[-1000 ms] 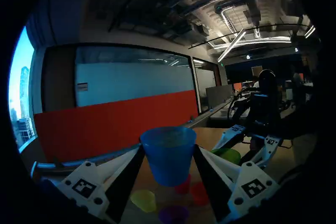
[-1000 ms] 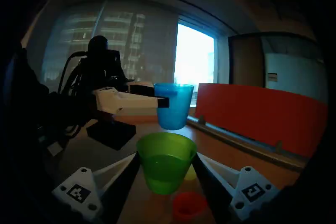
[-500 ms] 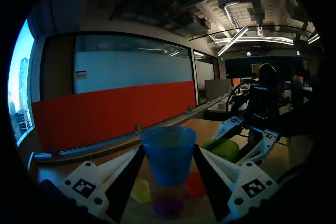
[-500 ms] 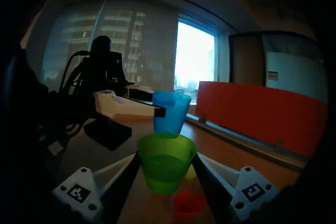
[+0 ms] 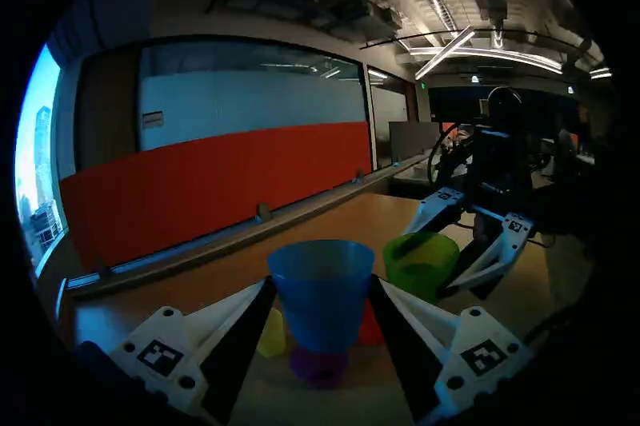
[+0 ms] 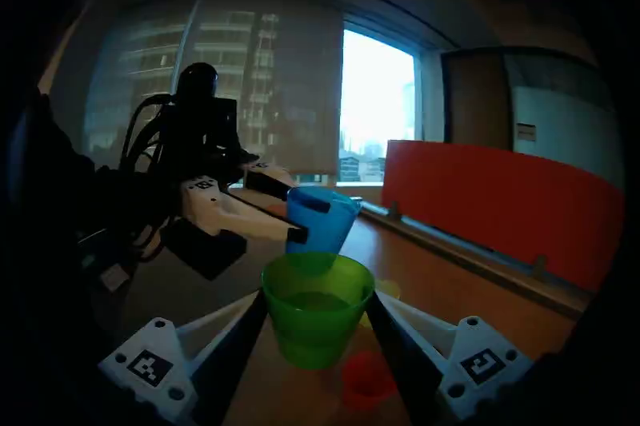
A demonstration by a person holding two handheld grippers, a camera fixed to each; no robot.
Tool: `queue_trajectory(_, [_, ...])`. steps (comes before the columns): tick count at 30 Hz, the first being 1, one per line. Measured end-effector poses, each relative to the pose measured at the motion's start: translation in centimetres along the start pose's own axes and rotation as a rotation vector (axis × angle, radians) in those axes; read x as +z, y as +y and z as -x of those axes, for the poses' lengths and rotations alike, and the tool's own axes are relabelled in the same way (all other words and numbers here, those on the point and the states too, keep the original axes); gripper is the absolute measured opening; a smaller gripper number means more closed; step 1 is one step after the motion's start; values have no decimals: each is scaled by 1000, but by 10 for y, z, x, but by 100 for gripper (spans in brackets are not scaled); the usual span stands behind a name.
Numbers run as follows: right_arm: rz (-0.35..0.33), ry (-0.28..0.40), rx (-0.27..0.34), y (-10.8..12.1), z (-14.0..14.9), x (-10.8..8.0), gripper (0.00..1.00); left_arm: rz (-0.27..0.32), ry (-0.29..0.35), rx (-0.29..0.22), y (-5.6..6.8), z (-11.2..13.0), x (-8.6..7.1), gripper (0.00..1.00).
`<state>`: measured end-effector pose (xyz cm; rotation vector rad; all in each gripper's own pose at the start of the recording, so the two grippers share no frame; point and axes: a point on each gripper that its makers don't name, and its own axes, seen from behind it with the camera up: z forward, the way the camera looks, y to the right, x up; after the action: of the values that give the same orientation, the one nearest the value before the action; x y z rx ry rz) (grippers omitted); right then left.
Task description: Pour water
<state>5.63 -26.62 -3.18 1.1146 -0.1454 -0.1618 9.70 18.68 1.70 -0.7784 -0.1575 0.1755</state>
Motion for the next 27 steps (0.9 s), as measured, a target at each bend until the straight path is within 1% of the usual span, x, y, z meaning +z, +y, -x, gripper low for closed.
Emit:
queue_trajectory(3, [-8, -18, 2, -2, 5, -1, 89, 6, -26, 9, 2, 9, -2, 84])
queue_trajectory(12, [-13, -44, 12, -1, 15, -4, 89, 23, -93, 3, 9, 38, -8, 84])
queue_trajectory(18, [-26, -74, 18, -3, 25, -6, 89, 40, -134, 4, 16, 55, -11, 84])
queue_trajectory(27, [-38, -103, 15, -6, 36, -8, 89, 54, -188, 15, 22, 74, -16, 84])
